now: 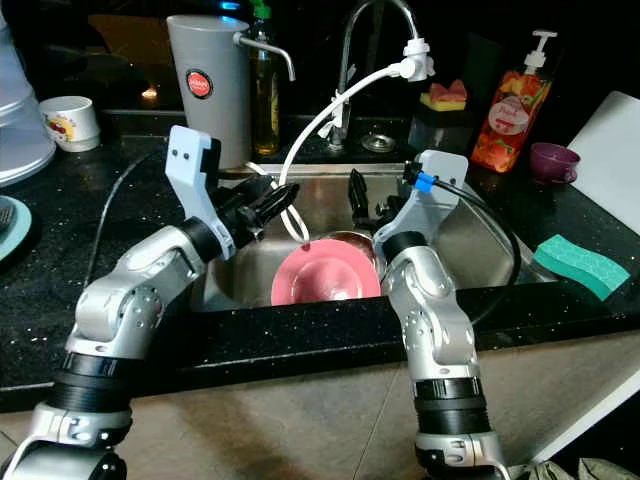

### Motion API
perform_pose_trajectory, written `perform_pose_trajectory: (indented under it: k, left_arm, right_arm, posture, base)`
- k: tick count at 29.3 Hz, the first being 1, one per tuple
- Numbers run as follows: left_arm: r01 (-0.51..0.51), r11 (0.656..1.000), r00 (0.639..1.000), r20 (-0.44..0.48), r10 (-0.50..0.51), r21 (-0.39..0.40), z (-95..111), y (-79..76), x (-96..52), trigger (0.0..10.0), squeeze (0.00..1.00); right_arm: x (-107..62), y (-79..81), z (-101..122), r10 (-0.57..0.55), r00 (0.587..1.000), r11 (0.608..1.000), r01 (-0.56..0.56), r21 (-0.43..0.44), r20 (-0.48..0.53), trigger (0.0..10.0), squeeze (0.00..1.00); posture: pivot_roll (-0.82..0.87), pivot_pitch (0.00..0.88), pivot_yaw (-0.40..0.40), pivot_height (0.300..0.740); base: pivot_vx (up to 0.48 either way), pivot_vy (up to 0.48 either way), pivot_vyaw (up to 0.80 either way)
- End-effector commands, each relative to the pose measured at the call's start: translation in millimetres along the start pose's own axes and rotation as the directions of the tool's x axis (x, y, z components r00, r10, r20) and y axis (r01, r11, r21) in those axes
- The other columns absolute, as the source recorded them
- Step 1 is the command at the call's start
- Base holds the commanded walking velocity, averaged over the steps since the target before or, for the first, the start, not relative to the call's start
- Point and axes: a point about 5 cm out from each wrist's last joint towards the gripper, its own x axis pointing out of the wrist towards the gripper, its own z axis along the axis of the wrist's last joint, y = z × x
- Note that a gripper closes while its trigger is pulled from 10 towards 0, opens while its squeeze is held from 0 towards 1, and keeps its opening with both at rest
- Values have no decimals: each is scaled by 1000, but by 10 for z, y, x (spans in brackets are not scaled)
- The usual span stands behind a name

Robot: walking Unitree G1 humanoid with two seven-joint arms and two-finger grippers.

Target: Kitchen organization

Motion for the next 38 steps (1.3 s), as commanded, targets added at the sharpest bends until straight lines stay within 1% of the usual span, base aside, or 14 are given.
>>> perform_pose_trajectory:
  k: [1, 4, 12, 15, 17, 18, 19, 20, 21, 23, 28, 30, 31, 38]
  left_arm:
    - [-69, 996, 998, -9, 69, 57, -19, 95, -53, 10000, 0]
    - [-96, 993, 995, -8, 97, 67, -18, 137, -67, 10000, 0]
    - [-258, 959, 966, 14, 258, 120, -5, 410, -159, 10000, 0]
    - [-285, 945, 959, 44, 281, 161, 8, 458, -191, 10000, 0]
    - [-361, 906, 932, 58, 357, 221, 8, 542, -222, 10000, 0]
    - [-415, 871, 908, 64, 413, 263, 0, 611, -246, 10000, 0]
    - [-488, 817, 866, 58, 496, 308, -30, 727, -294, 10000, 0]
    - [-488, 817, 866, 58, 496, 308, -30, 727, -294, 10000, 0]
    - [-533, 775, 835, 64, 547, 339, -48, 809, -337, 10000, 0]
    - [-586, 729, 794, 71, 604, 355, -57, 920, -410, 10000, 0]
    - [-620, 700, 763, 65, 643, 354, -61, 1011, -485, 10000, 0]
    - [-625, 686, 749, 37, 662, 373, -117, 1058, -523, 10000, 0]
    - [-649, 653, 713, 12, 701, 392, -231, 1150, -601, 10000, 0]
    - [-685, 604, 657, -12, 754, 407, -411, 1266, -682, 10000, 0]
  right_arm:
    - [-29, -22, 6, -13, 1000, 1000, 13, -13, 5, 10000, 0]
    - [-27, -20, 7, -11, 1000, 1000, 12, -19, 7, 10000, 0]
    - [-26, -15, 27, -7, 1000, 999, 8, -52, 20, 10000, 0]
    - [-30, -11, 29, -6, 1000, 998, 7, -56, 21, 10000, 0]
    - [-32, -12, 30, -6, 1000, 998, 8, -59, 22, 10000, 0]
    - [-34, -15, 30, -7, 1000, 998, 8, -60, 22, 10000, 0]
    - [-36, -18, 29, -8, 1000, 998, 10, -61, 21, 10000, 0]
    - [-36, -18, 29, -8, 1000, 998, 10, -61, 21, 10000, 0]
    - [-37, -20, 29, -9, 1000, 998, 11, -62, 21, 10000, 0]
    - [-38, -21, 29, -9, 1000, 998, 10, -64, 21, 10000, 0]
    - [-39, -23, 31, -7, 1000, 998, 8, -67, 22, 10000, 0]
    - [-39, -22, 30, -6, 1000, 998, 7, -67, 21, 10000, 0]
    - [-35, -17, 24, -3, 1000, 998, 4, -67, 20, 10000, 0]
    - [-32, -4, 18, 3, 1000, 998, -2, -67, 19, 10000, 0]
  posture:
    - [88, 166, -93, 740]
    - [88, 166, -93, 740]
    - [90, 170, -94, 740]
    - [89, 171, -94, 740]
    - [89, 171, -94, 740]
    - [89, 170, -93, 740]
    - [89, 170, -93, 740]
    - [89, 170, -93, 740]
    - [91, 170, -93, 740]
    - [91, 170, -93, 740]
    - [90, 169, -94, 740]
    - [93, 167, -95, 740]
    - [96, 163, -98, 740]
    - [94, 161, -98, 740]
  base:
    - [0, 0, 0]
    - [0, 0, 0]
    - [0, 0, 0]
    - [0, 0, 0]
    - [0, 0, 0]
    - [0, 0, 0]
    - [0, 0, 0]
    - [0, 0, 0]
    - [0, 0, 0]
    - [0, 0, 0]
    - [0, 0, 0]
    - [0, 0, 0]
    - [0, 0, 0]
    - [0, 0, 0]
